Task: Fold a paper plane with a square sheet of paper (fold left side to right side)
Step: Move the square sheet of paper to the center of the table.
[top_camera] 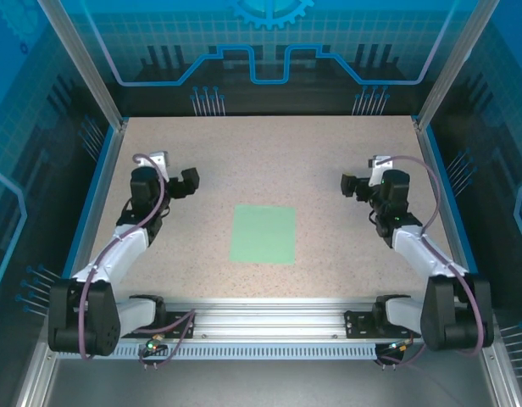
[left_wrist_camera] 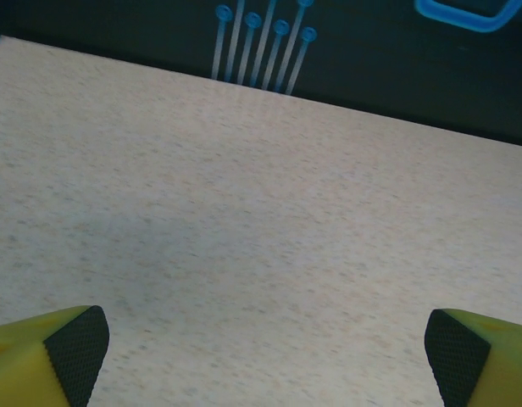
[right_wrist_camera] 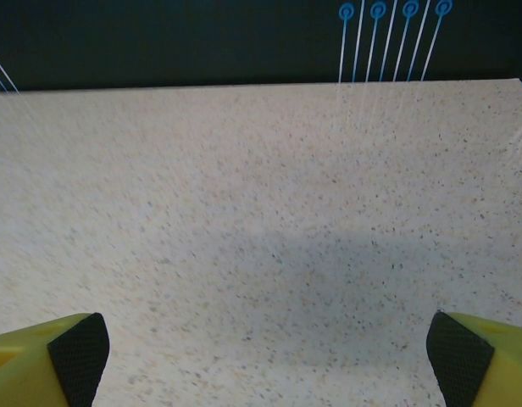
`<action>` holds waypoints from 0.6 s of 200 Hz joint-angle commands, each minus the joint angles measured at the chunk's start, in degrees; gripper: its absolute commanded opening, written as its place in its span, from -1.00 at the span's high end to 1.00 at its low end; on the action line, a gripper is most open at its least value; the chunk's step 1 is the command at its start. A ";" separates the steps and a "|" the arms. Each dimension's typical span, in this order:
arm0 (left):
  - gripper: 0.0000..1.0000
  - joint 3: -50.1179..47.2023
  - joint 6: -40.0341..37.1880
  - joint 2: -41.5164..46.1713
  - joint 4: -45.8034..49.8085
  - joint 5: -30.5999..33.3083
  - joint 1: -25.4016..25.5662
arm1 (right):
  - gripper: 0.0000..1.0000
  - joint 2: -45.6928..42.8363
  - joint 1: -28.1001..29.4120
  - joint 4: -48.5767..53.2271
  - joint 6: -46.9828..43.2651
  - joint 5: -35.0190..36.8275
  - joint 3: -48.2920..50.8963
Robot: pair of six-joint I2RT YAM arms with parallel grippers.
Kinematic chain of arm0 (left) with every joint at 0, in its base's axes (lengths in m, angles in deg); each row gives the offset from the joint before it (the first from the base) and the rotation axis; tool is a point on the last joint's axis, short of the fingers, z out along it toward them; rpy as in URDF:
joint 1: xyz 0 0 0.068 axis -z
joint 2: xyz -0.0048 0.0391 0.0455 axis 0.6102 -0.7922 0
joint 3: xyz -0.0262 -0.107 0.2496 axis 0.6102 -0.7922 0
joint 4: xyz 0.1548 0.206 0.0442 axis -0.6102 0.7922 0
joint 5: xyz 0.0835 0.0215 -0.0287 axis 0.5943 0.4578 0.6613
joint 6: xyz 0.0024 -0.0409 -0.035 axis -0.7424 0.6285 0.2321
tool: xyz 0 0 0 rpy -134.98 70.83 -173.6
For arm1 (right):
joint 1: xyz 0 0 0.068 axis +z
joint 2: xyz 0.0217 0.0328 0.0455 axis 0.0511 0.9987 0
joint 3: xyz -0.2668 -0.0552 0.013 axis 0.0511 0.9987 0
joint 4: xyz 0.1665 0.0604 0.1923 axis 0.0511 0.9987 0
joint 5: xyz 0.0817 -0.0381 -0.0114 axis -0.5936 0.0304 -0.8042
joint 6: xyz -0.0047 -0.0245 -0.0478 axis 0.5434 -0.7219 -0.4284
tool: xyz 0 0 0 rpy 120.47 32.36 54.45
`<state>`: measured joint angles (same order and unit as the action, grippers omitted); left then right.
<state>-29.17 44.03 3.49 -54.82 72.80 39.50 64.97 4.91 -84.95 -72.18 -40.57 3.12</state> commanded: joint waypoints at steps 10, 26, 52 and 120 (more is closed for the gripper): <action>-0.97 5.83 3.22 -0.43 19.97 -4.71 9.32 | -1.00 -4.02 2.89 24.94 9.02 -2.87 -6.98; -0.92 9.27 3.21 -2.98 25.78 -5.83 13.79 | -1.00 -5.16 4.71 31.86 11.06 -3.49 -9.53; -0.85 14.20 1.96 -9.06 32.38 -5.07 22.28 | -0.99 -6.56 7.92 38.48 11.93 -3.67 -11.19; -0.38 25.95 -2.21 -28.35 42.57 -2.10 36.64 | -1.00 -8.49 10.83 39.23 15.14 -0.33 -8.40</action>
<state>-7.44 44.01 -20.82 -19.65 68.82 73.55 57.07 14.94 -48.28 -58.89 -42.39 -5.91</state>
